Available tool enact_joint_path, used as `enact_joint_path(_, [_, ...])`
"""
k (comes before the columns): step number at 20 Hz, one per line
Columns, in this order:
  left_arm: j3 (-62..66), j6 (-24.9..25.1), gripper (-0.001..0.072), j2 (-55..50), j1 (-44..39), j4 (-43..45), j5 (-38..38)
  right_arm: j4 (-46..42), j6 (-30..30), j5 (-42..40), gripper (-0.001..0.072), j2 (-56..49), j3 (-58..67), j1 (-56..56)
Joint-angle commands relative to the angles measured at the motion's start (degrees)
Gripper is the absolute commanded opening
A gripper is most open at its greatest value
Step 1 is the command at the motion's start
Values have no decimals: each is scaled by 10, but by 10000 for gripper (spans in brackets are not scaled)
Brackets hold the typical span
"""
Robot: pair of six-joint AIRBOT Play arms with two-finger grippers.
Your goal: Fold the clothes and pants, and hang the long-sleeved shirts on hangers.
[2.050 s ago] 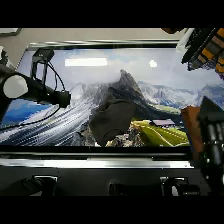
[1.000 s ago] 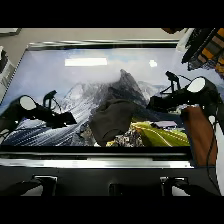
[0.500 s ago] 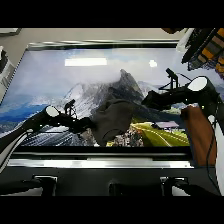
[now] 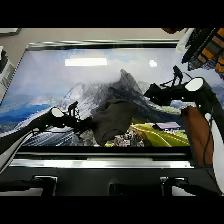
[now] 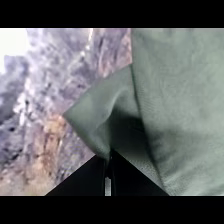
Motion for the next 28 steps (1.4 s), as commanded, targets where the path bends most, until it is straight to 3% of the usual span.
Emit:
enact_joint_path(1, [1, 6, 17, 10, 8, -2, -2, 1, 13, -18, 477, -79, 0, 0])
enact_joint_path(6, [1, 6, 17, 10, 15, 0, -6, 136, -92, -21, 476, -175, 0, 1])
enact_joint_path(13, [0, 6, 17, 10, 16, 0, 2, 162, -103, -63, 475, -203, 0, 31])
enact_joint_path(14, [0, 6, 17, 10, 15, 2, 2, 160, -103, -74, 434, -205, 0, 42])
enact_joint_path(17, [1, 5, 17, 10, 18, 2, 1, 159, -102, -93, 40, -204, 1, 51])
enact_joint_path(22, [17, 0, 13, 52, 67, 24, -28, 123, -102, -93, 29, -127, 2, 51])
enact_joint_path(25, [72, -73, 12, 120, 102, 146, -74, 53, -101, -113, 29, -11, 3, 51])
enact_joint_path(28, [150, -103, 12, 209, 126, 242, -122, -34, -61, -151, 29, 127, 3, 51])
